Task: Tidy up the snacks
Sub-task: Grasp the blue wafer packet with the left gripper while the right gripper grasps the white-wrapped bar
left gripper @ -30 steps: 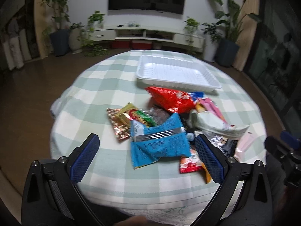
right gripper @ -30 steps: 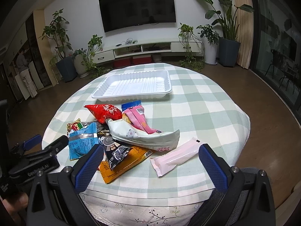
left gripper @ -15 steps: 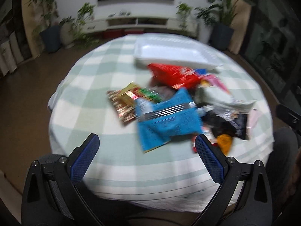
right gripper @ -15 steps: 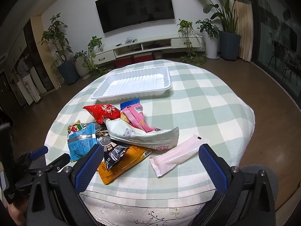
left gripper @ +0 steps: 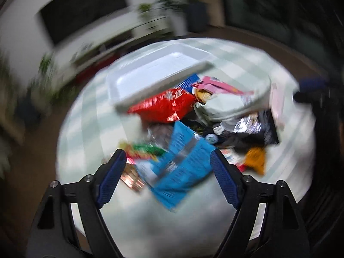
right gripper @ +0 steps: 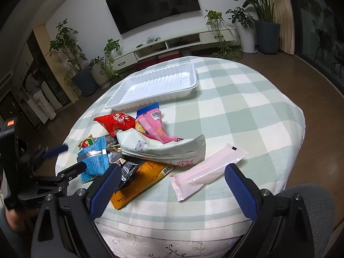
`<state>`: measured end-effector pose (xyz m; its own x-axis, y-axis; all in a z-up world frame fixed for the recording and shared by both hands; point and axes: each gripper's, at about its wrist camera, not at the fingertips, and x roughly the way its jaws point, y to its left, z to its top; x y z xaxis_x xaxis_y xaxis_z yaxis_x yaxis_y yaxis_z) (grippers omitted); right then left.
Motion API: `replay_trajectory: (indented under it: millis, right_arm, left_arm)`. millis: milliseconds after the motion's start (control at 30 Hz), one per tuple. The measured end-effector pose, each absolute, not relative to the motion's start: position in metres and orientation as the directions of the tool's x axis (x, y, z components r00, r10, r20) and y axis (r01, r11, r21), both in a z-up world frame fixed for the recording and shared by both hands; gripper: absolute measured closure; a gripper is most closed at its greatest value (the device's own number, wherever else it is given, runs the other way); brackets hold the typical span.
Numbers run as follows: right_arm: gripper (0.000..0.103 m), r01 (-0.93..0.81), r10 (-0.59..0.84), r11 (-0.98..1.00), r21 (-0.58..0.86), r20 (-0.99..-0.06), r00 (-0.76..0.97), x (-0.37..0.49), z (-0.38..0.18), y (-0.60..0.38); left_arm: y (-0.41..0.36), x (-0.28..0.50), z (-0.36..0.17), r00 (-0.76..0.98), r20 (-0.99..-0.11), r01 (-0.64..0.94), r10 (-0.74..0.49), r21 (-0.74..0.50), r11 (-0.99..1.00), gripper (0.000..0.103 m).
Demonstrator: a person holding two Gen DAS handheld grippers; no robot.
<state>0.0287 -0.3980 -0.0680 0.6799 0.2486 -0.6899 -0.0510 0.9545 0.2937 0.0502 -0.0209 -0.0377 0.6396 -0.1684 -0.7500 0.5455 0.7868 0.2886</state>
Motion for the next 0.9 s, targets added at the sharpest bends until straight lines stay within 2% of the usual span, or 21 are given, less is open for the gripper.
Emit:
replay_trajectory:
  millis: [67, 200, 333, 500, 533, 567, 600, 800, 867, 900]
  right_arm:
    - [0.004, -0.045, 0.259, 0.95, 0.31, -0.695, 0.671, 0.03, -0.071, -0.4]
    - [0.004, -0.059, 0.285, 0.943, 0.326, -0.706, 0.648, 0.032, -0.075, -0.399]
    - [0.004, -0.069, 0.294, 0.942, 0.328, -0.708, 0.642, 0.033, -0.077, -0.399]
    - [0.004, -0.071, 0.302, 0.939, 0.335, -0.711, 0.634, 0.034, -0.077, -0.4]
    - [0.004, -0.071, 0.302, 0.939, 0.336, -0.711, 0.635, 0.034, -0.077, -0.401]
    - [0.004, -0.071, 0.302, 0.939, 0.336, -0.711, 0.635, 0.034, -0.077, -0.401]
    - [0.004, -0.071, 0.302, 0.939, 0.336, -0.711, 0.635, 0.034, -0.077, -0.401]
    - [0.004, -0.087, 0.31, 0.939, 0.331, -0.715, 0.626, 0.034, -0.078, -0.4]
    - [0.006, -0.102, 0.313, 0.941, 0.322, -0.717, 0.623, 0.034, -0.077, -0.397]
    - [0.009, -0.115, 0.315, 0.942, 0.314, -0.718, 0.62, 0.034, -0.075, -0.395]
  left_arm:
    - [-0.023, 0.056, -0.042, 0.635, -0.759, 0.598, -0.142, 0.367, 0.712, 0.024]
    - [-0.031, 0.062, -0.06, 0.555, -0.819, 0.713, -0.147, 0.377, 0.591, 0.023]
    - [-0.046, 0.061, -0.079, 0.539, -0.833, 0.76, -0.124, 0.417, 0.499, 0.023]
    - [-0.055, 0.071, -0.086, 0.482, -0.864, 0.783, -0.147, 0.35, 0.514, 0.023]
    - [-0.054, 0.073, -0.083, 0.473, -0.868, 0.786, -0.154, 0.336, 0.519, 0.026]
    - [-0.056, 0.075, -0.083, 0.459, -0.873, 0.789, -0.163, 0.317, 0.526, 0.037]
    - [-0.056, 0.078, -0.084, 0.434, -0.885, 0.794, -0.169, 0.286, 0.537, 0.043]
    - [-0.05, 0.095, -0.084, 0.396, -0.898, 0.767, -0.193, 0.207, 0.607, 0.062]
    - [-0.043, 0.097, -0.078, 0.38, -0.899, 0.758, -0.217, 0.168, 0.63, 0.069]
    - [-0.038, 0.095, -0.075, 0.375, -0.899, 0.754, -0.224, 0.155, 0.638, 0.07]
